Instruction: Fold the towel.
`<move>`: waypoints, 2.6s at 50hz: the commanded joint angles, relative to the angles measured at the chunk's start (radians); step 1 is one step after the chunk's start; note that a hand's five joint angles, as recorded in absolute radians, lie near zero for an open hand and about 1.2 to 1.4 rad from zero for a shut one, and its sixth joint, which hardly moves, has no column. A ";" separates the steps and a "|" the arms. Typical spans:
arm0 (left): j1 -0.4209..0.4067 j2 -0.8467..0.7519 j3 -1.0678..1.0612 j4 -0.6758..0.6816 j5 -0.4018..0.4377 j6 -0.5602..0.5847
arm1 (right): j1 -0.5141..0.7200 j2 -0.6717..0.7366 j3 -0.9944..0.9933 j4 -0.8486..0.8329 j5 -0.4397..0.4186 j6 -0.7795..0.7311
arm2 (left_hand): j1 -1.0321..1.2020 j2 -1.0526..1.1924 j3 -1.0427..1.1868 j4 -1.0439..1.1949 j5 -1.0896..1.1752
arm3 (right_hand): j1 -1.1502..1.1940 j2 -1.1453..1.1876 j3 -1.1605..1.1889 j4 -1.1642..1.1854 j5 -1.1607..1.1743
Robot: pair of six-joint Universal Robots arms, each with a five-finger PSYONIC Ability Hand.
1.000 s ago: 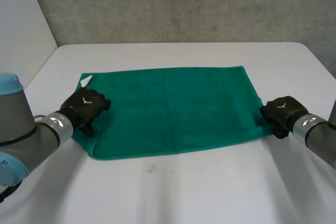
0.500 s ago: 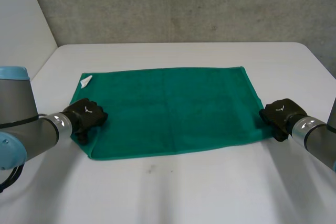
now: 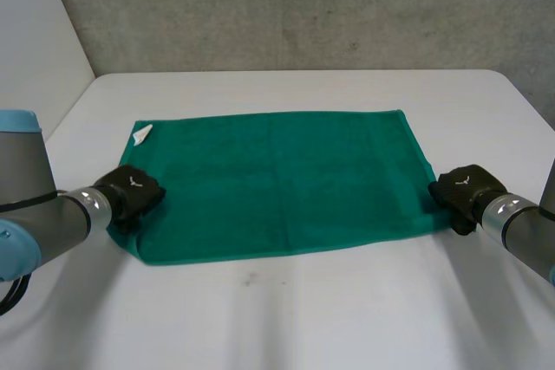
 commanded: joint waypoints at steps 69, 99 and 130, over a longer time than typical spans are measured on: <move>-0.067 -0.295 0.444 0.403 -0.237 -0.397 | 0.077 0.575 -1.139 0.382 0.221 0.137 | 0.263 0.204 0.209 0.207 0.252 | 0.425 0.220 0.216 0.207 0.235; -0.138 -0.217 0.336 0.698 -0.137 -0.403 | 0.099 0.500 -1.109 0.248 0.292 0.173 | -0.937 -0.997 -0.992 -0.994 -0.949 | -0.796 -1.002 -1.006 -1.014 -0.986; -0.153 0.179 -0.196 0.624 -0.136 -0.630 | -0.042 0.178 -0.354 0.083 0.088 0.235 | -0.932 -0.991 -0.986 -0.988 -0.943 | -0.496 -0.702 -0.705 -0.714 -0.686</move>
